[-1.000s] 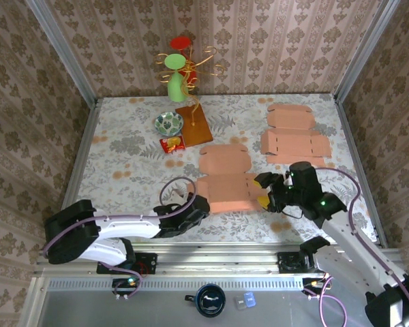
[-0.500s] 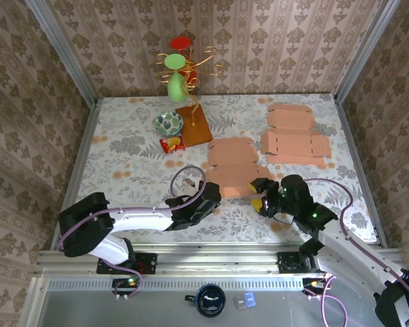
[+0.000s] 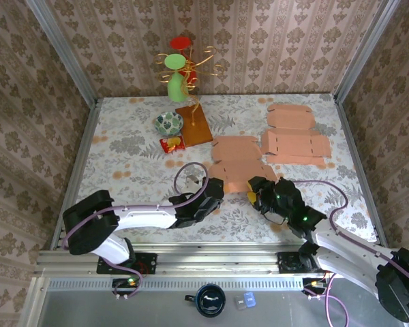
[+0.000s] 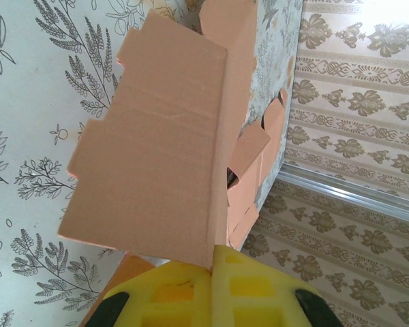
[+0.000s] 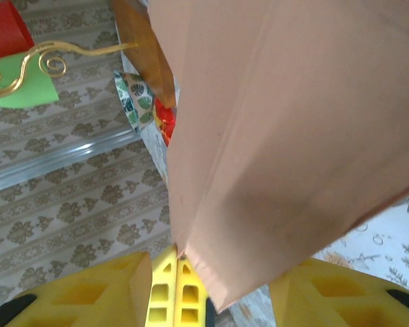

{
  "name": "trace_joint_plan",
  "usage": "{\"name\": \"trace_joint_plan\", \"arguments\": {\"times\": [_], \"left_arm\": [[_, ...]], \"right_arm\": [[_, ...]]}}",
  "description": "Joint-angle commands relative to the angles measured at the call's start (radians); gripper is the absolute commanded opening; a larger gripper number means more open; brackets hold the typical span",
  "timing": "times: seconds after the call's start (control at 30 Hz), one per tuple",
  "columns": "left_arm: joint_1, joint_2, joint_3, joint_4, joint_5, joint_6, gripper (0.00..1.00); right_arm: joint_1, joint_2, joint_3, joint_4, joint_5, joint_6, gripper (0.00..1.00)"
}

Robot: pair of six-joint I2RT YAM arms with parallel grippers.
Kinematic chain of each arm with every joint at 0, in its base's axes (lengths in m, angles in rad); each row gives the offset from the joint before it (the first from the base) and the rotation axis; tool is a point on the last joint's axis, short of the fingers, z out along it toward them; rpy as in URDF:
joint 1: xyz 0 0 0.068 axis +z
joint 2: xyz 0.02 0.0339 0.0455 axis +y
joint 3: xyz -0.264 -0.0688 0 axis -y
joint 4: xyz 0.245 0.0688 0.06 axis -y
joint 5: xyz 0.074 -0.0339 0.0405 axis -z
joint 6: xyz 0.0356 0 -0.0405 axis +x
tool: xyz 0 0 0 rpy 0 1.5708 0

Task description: Fold the paper box

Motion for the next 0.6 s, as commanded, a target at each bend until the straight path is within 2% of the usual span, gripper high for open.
{"name": "trace_joint_plan", "arguments": {"times": [0.0, 0.17, 0.57], "left_arm": [[0.009, 0.011, 0.021, 0.031, -0.007, -0.352, 0.0], [0.015, 0.012, 0.022, 0.036, 0.003, -0.354, 0.0], [0.019, 0.017, 0.022, 0.047, 0.027, -0.351, 0.0]], "right_arm": [[0.007, 0.012, -0.01, 0.081, 0.094, 0.013, 0.48], [0.021, 0.014, -0.016, 0.076, 0.114, 0.023, 0.46], [0.021, 0.078, 0.003, 0.135, 0.146, 0.041, 0.28]]}}
